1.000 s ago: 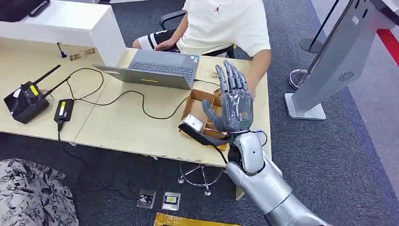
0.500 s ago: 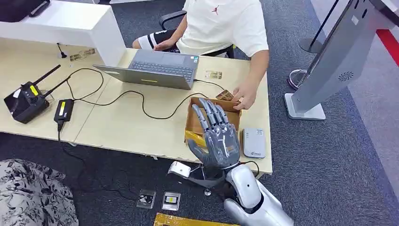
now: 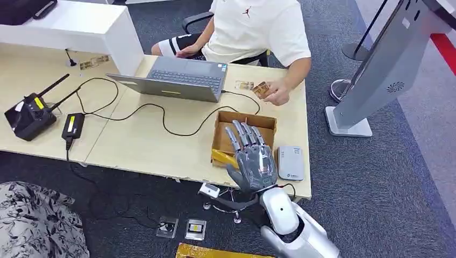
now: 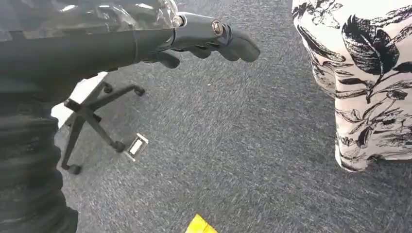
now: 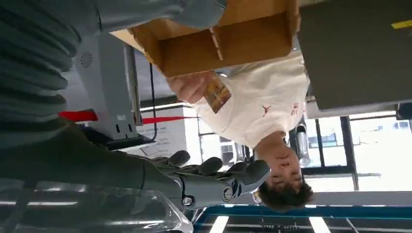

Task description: Pass the card to the sensor for recognition and then transmit it.

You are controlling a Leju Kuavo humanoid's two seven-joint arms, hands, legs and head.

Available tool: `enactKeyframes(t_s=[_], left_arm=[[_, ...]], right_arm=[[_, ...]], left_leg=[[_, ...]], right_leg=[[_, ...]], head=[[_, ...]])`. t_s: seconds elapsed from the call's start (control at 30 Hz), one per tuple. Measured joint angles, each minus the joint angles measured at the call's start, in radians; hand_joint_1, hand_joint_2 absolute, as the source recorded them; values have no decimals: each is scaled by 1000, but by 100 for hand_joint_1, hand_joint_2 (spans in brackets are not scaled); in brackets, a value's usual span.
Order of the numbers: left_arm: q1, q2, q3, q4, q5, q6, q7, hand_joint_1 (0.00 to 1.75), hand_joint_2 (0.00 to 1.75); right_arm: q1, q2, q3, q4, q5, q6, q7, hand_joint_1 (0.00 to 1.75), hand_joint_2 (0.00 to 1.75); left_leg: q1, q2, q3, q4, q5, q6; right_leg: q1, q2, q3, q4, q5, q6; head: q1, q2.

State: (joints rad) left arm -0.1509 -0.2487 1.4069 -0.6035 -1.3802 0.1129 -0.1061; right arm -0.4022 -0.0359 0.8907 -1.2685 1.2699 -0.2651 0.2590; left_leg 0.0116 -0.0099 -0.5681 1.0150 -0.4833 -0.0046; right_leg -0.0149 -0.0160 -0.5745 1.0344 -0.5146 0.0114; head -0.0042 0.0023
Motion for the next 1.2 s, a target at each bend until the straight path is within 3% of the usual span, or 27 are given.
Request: enactKeyframes(t_s=[0.67, 1.2], left_arm=[[0, -5, 0, 3, 47, 0, -71, 0, 175], [2, -2, 0, 16, 78, 0, -117, 0, 175]], right_arm=[[-18, -2, -8, 111, 22, 71, 62, 0, 175], [-18, -21, -20, 119, 40, 112, 93, 17, 175]], left_leg=[[0, 0, 0, 0, 0, 0], [0, 0, 0, 0, 0, 0]], right_leg=[[0, 0, 0, 0, 0, 0], [0, 0, 0, 0, 0, 0]], head=[[0, 0], [0, 0]])
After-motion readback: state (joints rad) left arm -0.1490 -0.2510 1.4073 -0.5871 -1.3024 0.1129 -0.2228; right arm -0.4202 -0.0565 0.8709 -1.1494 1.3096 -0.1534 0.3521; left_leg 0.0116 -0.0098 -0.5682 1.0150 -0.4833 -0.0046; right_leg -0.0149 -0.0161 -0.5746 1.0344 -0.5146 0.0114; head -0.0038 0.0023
